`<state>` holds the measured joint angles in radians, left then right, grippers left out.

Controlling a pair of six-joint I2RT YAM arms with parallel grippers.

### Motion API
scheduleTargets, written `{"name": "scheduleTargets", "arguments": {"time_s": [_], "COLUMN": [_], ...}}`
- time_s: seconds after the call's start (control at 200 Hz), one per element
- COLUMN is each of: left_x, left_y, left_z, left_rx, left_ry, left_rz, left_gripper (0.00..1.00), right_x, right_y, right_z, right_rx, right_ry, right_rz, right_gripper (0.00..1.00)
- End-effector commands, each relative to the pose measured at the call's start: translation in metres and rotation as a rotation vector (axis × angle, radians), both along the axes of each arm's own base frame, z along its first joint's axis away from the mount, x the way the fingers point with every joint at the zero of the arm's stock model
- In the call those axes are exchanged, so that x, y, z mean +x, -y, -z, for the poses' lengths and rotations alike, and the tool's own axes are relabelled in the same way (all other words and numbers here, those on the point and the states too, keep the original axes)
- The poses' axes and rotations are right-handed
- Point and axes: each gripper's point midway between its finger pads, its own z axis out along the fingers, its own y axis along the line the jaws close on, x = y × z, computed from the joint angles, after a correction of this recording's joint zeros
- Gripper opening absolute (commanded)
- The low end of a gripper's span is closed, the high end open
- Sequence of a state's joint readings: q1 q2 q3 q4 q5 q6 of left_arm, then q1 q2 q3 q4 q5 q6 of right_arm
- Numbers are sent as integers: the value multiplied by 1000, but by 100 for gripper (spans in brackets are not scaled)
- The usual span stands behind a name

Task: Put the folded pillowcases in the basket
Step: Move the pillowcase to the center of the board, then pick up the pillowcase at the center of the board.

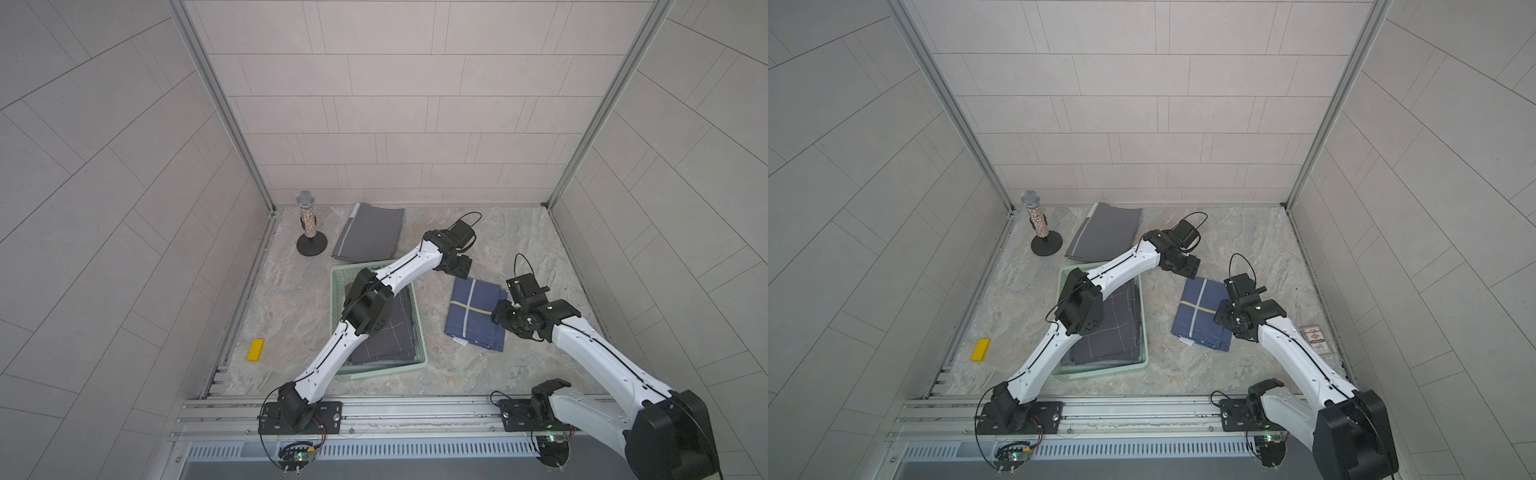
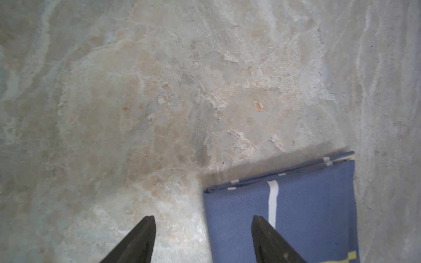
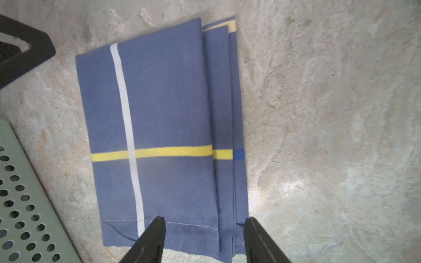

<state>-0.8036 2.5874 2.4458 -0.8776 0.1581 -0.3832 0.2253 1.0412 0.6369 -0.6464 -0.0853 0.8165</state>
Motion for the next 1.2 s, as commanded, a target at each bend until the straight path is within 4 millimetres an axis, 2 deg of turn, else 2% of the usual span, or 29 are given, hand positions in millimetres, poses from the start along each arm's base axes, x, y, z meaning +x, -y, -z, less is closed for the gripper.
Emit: {"name": "scheduleTargets", "arguments": {"time_s": [0.0, 0.05, 0.165, 0.265, 0.345, 0.405, 0.525, 0.65, 0.876, 0.961, 1.026, 1.196], "left_x": [-30, -34, -44, -43, -42, -40, -40, -40, -42, -44, -45, -50], "left_y": [7, 7, 6, 4, 5, 5, 6, 6, 5, 5, 5, 9], "left_z": [17, 24, 34, 38, 39, 40, 39, 33, 27, 26, 24, 14], "left_rx": [21, 21, 21, 18, 7, 5, 0, -8, -36, -43, -54, -95], "left_ry": [-117, -147, -190, -179, -171, -165, -164, -158, -152, -156, -157, -164], "left_rz": [68, 72, 81, 74, 67, 60, 52, 50, 38, 35, 31, 19], "left_gripper": [68, 64, 57, 49, 38, 33, 12, 5, 4, 3, 0, 0], "right_x": [2, -5, -6, -8, -12, -17, -28, -32, -39, -41, -42, -40], "right_y": [11, 13, 15, 15, 15, 12, 7, 1, -12, -15, -17, -22], "right_z": [4, 15, 17, 19, 23, 28, 42, 52, 70, 72, 74, 70], "right_rx": [-36, -37, -37, -34, -30, -11, 20, 57, 134, 144, 153, 171], "right_ry": [-3, -34, -34, -37, -50, -68, -110, -138, -176, -176, -176, -162], "right_rz": [14, 14, 18, 15, 11, 9, 2, 0, -5, -12, -17, -28], "right_gripper": [60, 60, 60, 60, 60, 60, 62, 63, 62, 57, 48, 10]}}
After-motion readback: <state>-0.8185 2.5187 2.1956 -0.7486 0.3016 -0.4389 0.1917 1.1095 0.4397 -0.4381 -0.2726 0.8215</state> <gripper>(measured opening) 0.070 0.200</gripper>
